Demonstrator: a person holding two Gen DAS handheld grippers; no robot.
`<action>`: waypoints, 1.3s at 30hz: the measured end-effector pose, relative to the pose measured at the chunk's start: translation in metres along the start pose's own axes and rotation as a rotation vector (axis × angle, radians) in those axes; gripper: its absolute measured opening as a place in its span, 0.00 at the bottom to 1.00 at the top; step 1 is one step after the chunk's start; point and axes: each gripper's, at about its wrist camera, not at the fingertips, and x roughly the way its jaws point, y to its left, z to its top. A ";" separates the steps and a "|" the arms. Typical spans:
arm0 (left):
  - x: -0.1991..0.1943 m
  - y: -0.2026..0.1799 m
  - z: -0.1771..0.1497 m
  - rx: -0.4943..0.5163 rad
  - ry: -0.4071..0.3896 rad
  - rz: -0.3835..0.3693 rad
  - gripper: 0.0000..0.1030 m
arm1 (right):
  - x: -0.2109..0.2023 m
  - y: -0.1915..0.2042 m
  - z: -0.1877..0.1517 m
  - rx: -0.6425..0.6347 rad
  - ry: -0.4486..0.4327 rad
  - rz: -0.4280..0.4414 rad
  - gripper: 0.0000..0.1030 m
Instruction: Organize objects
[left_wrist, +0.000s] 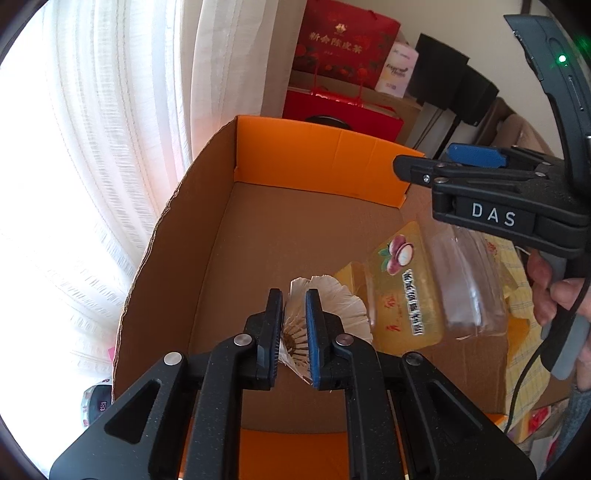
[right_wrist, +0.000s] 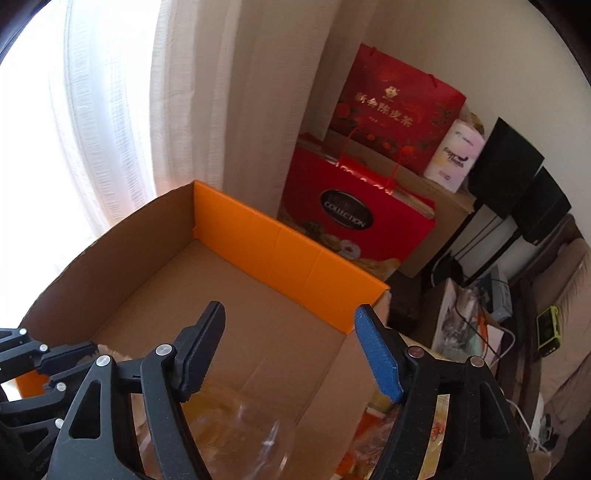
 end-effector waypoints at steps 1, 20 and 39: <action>-0.001 0.000 0.000 -0.002 -0.002 0.000 0.11 | -0.001 -0.004 0.000 0.015 0.003 -0.003 0.72; -0.018 -0.004 0.011 -0.084 -0.034 -0.183 0.19 | -0.034 -0.022 -0.048 0.316 0.115 0.350 0.48; -0.005 -0.062 0.014 0.001 0.005 -0.238 0.16 | -0.056 -0.056 -0.096 0.362 0.089 0.284 0.31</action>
